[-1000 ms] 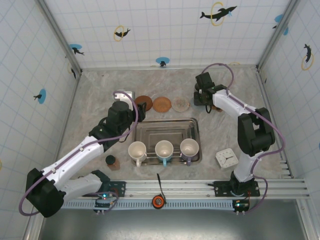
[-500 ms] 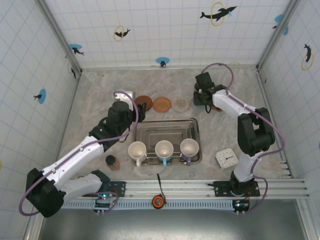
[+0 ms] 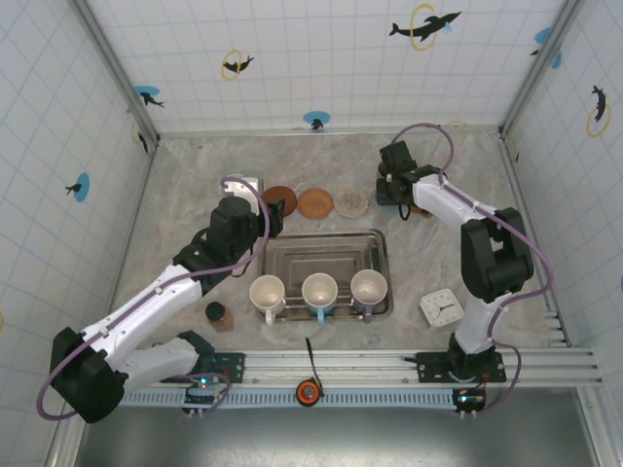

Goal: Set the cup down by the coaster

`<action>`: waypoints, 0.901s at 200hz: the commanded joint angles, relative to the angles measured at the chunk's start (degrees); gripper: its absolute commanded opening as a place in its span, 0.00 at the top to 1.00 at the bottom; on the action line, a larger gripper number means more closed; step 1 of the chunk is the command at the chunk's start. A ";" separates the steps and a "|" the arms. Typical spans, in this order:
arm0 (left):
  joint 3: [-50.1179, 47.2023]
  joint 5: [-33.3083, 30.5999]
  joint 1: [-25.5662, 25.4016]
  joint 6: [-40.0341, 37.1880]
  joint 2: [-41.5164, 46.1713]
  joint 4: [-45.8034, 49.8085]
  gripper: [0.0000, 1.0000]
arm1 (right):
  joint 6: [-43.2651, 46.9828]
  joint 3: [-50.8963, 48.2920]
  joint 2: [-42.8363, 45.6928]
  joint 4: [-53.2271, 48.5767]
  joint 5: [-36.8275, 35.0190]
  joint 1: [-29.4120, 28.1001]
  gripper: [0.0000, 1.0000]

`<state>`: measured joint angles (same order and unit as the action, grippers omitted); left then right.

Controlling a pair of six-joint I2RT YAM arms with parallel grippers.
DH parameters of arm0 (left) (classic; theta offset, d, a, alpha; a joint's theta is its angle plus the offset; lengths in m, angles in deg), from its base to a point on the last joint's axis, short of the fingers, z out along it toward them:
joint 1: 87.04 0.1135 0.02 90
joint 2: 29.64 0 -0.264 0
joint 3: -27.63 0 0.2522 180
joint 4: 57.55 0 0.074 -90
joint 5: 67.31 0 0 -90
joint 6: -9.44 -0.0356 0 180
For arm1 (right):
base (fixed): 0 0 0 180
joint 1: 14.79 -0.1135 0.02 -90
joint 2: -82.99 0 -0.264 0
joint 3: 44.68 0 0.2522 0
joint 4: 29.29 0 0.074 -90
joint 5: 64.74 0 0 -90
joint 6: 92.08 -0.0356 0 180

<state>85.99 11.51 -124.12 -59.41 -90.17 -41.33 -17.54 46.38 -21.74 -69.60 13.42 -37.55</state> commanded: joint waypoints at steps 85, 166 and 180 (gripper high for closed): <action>0.66 -0.16 -0.21 -0.67 1.38 0.22 0.39 | -0.59 0.09 -0.21 5.27 -1.64 0.27 1.00; 0.72 -0.14 -0.19 -0.59 1.73 0.44 0.39 | -0.77 -1.27 0.05 5.71 -2.23 0.35 1.00; 0.66 -0.10 -0.19 -0.58 1.78 0.44 0.39 | -0.75 -1.31 0.05 5.79 -2.22 0.29 1.00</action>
<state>85.99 11.49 -124.12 -59.56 -89.25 -41.26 -17.76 45.03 -22.11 -68.59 13.10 -37.55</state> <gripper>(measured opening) 0.610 0.155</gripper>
